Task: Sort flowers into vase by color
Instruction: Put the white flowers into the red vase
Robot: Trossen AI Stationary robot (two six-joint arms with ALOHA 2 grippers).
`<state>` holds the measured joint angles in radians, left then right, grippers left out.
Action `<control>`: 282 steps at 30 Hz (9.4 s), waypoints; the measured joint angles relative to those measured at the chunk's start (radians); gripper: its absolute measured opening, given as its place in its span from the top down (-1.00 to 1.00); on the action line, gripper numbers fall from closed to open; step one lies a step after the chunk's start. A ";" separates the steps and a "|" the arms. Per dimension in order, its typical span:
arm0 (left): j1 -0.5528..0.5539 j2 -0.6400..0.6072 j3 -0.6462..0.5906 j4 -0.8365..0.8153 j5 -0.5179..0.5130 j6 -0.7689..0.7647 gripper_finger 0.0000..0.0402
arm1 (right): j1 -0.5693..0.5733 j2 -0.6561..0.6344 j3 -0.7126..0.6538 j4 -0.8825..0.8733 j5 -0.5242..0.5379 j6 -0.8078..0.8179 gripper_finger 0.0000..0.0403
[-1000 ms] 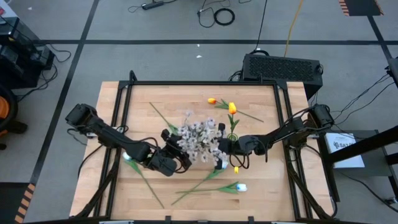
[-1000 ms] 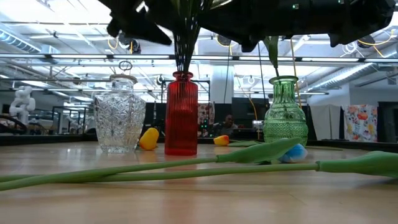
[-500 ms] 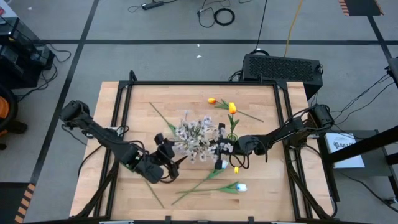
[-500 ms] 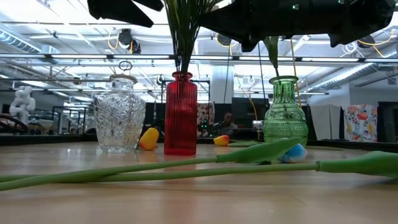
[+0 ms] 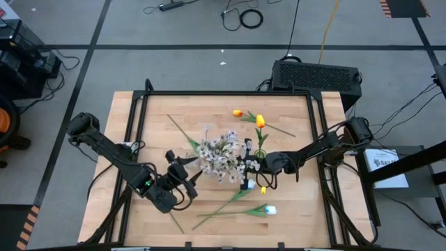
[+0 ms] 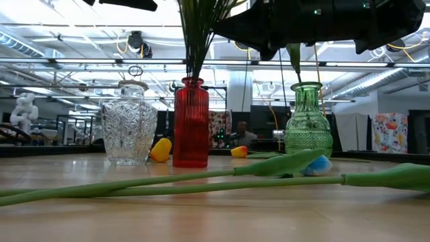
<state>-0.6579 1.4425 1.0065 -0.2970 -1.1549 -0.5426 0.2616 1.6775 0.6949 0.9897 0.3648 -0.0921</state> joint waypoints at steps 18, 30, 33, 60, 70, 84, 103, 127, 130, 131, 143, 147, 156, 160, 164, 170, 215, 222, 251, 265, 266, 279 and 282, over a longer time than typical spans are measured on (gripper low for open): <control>-0.010 0.184 0.000 0.006 0.087 -0.141 -0.04 | 0.000 0.002 0.042 -0.063 0.000 0.010 1.00; 0.037 0.254 0.000 0.046 0.108 -0.159 -0.03 | -0.001 0.002 0.186 -0.339 0.010 0.077 1.00; 0.013 0.242 -0.001 0.044 0.108 -0.159 -0.03 | -0.005 0.002 0.187 -0.347 0.023 0.089 1.00; 0.012 0.229 0.000 0.028 0.087 -0.068 -0.03 | -0.025 -0.081 0.187 -0.516 0.026 0.114 1.00; 0.018 0.229 0.000 0.036 0.089 -0.050 -0.03 | -0.032 -0.120 0.187 -0.592 0.023 0.145 1.00; 0.115 0.229 0.000 0.046 0.137 0.009 -0.03 | -0.039 -0.120 0.187 -0.593 0.022 0.160 1.00; 0.235 0.229 0.000 0.053 0.356 0.033 -0.03 | -0.039 -0.120 0.187 -0.609 -0.024 0.185 1.00; 0.261 0.250 -0.081 0.186 0.369 0.059 -0.03 | -0.046 -0.119 0.187 -0.636 -0.027 0.232 1.00; 0.261 0.250 -0.081 0.185 0.369 0.059 -0.03 | -0.050 -0.119 0.188 -0.651 -0.027 0.237 1.00; 0.261 0.250 -0.081 0.185 0.369 0.060 -0.03 | -0.051 -0.119 0.188 -0.659 -0.026 0.238 1.00; 0.267 0.250 -0.081 0.239 0.363 0.114 -0.03 | -0.057 -0.119 0.188 -0.694 -0.026 0.238 1.00; 0.272 0.250 -0.081 0.239 0.365 0.114 -0.03 | -0.058 -0.120 0.188 -0.714 -0.023 0.238 1.00; 0.272 0.250 -0.081 0.239 0.365 0.114 -0.03 | -0.059 -0.120 0.189 -0.737 -0.023 0.236 0.99; 0.272 0.250 -0.081 0.238 0.365 0.122 -0.03 | -0.056 -0.118 0.186 -0.734 -0.024 0.231 0.87; 0.272 0.250 -0.081 0.237 0.365 0.138 -0.03 | -0.056 -0.117 0.204 -0.791 -0.032 0.254 0.64; 0.248 0.213 -0.081 0.234 0.366 0.140 -0.03 | -0.052 -0.117 0.251 -0.871 -0.029 0.285 0.32; -0.138 -0.057 -0.080 0.123 0.088 0.184 -0.03 | 0.401 -0.521 0.406 -1.593 0.300 0.541 0.12; -0.147 -0.051 -0.080 0.105 0.004 0.211 -0.03 | 0.481 -0.503 0.240 -1.408 0.456 0.616 0.12; 0.034 0.103 -0.081 0.258 0.051 0.262 -0.03 | 0.539 -0.097 0.017 -0.699 0.396 0.634 0.12; 0.109 0.076 -0.081 0.301 0.185 0.095 -0.03 | 0.423 -0.010 0.016 -0.654 0.443 0.439 0.12; 0.115 0.076 -0.081 0.301 0.208 0.095 -0.03 | 0.409 -0.012 0.016 -0.623 0.444 0.401 0.12; 0.135 0.100 -0.080 0.285 0.248 0.039 -0.03 | 0.286 -0.013 0.016 -0.384 0.439 0.046 0.16; 0.135 0.129 -0.080 0.283 0.202 0.000 -0.03 | 0.267 -0.032 0.016 -0.296 0.441 -0.019 0.24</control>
<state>-0.5228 1.5712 0.9268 -0.0140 -0.9532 -0.5426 0.5289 1.6458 0.7113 0.6936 0.8057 -0.1115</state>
